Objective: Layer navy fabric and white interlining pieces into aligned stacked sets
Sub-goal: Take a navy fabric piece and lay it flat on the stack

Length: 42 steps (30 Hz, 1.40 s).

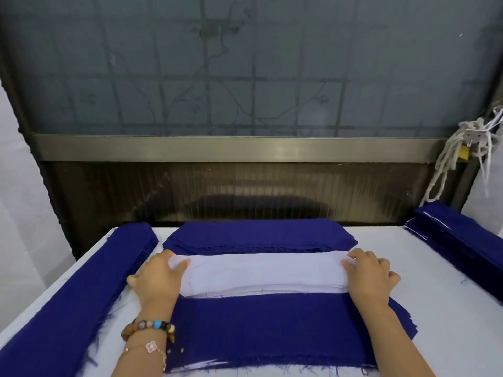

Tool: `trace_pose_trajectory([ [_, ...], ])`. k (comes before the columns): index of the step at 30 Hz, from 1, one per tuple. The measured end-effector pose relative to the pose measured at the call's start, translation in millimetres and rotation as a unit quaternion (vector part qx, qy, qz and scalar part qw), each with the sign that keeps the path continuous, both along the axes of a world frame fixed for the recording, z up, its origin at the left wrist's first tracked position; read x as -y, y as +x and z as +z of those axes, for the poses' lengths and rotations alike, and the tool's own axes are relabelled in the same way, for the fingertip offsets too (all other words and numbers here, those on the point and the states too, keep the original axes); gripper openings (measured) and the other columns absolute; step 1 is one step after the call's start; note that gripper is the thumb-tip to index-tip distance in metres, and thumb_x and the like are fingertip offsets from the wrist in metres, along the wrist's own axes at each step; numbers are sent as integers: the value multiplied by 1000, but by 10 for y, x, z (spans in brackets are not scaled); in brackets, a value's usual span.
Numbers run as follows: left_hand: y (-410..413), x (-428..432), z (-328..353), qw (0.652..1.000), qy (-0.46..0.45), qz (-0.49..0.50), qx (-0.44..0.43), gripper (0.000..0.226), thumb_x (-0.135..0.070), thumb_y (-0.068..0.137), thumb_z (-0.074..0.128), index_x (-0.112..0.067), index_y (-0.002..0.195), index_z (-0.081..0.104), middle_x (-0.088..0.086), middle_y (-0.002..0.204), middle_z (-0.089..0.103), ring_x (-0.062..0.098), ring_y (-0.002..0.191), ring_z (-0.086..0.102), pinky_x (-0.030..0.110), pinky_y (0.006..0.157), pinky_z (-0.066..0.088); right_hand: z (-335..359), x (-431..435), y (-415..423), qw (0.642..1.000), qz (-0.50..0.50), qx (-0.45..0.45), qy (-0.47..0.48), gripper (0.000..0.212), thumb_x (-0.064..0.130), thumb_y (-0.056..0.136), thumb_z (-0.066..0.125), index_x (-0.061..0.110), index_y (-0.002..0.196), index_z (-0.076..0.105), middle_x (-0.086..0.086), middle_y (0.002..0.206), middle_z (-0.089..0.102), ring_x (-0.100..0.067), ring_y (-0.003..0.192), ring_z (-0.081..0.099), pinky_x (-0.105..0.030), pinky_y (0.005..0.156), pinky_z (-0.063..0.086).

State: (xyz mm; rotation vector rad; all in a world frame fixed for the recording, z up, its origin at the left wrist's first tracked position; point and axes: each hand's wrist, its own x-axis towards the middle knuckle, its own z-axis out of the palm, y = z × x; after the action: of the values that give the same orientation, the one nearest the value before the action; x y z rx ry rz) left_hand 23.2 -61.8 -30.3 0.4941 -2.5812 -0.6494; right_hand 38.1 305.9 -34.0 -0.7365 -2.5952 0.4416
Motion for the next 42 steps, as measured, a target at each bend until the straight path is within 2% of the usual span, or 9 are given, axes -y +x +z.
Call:
trace_pose_trajectory([
  [8, 30, -23, -36, 996, 47, -48, -53, 23, -27, 96, 54, -6, 96, 62, 12, 94, 64, 29, 87, 59, 32, 66, 40, -32, -36, -4, 999, -9, -9, -40, 32, 35, 98, 48, 17, 123, 54, -4, 112, 59, -25, 107, 49, -39, 87, 36],
  [14, 28, 7, 8, 979, 155, -41, -122, 17, -16, 94, 59, -12, 96, 75, 6, 94, 72, 16, 80, 55, 28, 70, 41, -34, -64, 32, 977, -1, -135, -165, 26, 27, 97, 52, 7, 112, 60, -2, 87, 52, -24, 86, 49, -45, 87, 38],
  [20, 84, -26, 145, 970, 184, -53, -147, 17, -10, 92, 58, -11, 93, 75, 0, 84, 68, 16, 80, 59, 22, 71, 42, 50, -70, 114, 965, 31, -148, -213, 32, 25, 98, 51, 0, 116, 58, -19, 108, 65, -24, 84, 53, -45, 90, 44],
  [23, 159, 63, 194, 953, 245, -75, -161, 11, -8, 87, 66, -12, 86, 76, 0, 82, 70, 14, 80, 60, 20, 69, 40, 128, -156, 202, 966, 74, -122, -218, 32, 23, 98, 51, 5, 123, 57, -15, 114, 64, -26, 94, 57, -39, 88, 43],
  [28, 325, 200, 191, 945, 266, -114, -151, 9, -12, 86, 70, -18, 87, 77, -14, 75, 68, 3, 77, 59, 22, 65, 44, 139, -306, 439, 947, 124, -145, -260, 11, 21, 97, 53, 22, 86, 55, 12, 79, 59, -11, 77, 55, -20, 63, 37],
  [31, 398, 188, 234, 937, 282, -126, -166, 12, -14, 85, 71, -25, 85, 76, -24, 75, 64, 1, 80, 59, 24, 65, 47, 114, -311, 538, 939, 117, -161, -281, 2, 22, 97, 53, 21, 98, 55, 21, 74, 50, -2, 69, 46, -27, 72, 36],
  [34, 481, 163, 322, 924, 301, -159, -173, 23, -15, 87, 70, -37, 80, 72, -27, 72, 67, 4, 84, 62, 24, 62, 49, 68, -343, 604, 928, 99, -184, -310, 28, 25, 97, 53, -2, 101, 58, -2, 72, 56, -19, 71, 53, -36, 76, 41],
  [37, 590, 180, 319, 901, 354, -186, -169, 28, -15, 89, 66, -40, 80, 72, -28, 81, 70, 4, 86, 64, 23, 61, 49, 53, -348, 663, 922, 111, -197, -314, 35, 27, 97, 51, -8, 93, 55, -26, 93, 59, -43, 93, 55, -41, 76, 47],
  [42, 676, 238, 263, 794, 567, -198, -92, 15, -17, 91, 63, -19, 95, 76, -4, 97, 75, 11, 81, 67, 24, 68, 53, 93, -292, 711, 932, 126, -193, -279, 27, 23, 98, 49, -2, 96, 58, -17, 88, 62, -33, 84, 57, -44, 81, 47],
])
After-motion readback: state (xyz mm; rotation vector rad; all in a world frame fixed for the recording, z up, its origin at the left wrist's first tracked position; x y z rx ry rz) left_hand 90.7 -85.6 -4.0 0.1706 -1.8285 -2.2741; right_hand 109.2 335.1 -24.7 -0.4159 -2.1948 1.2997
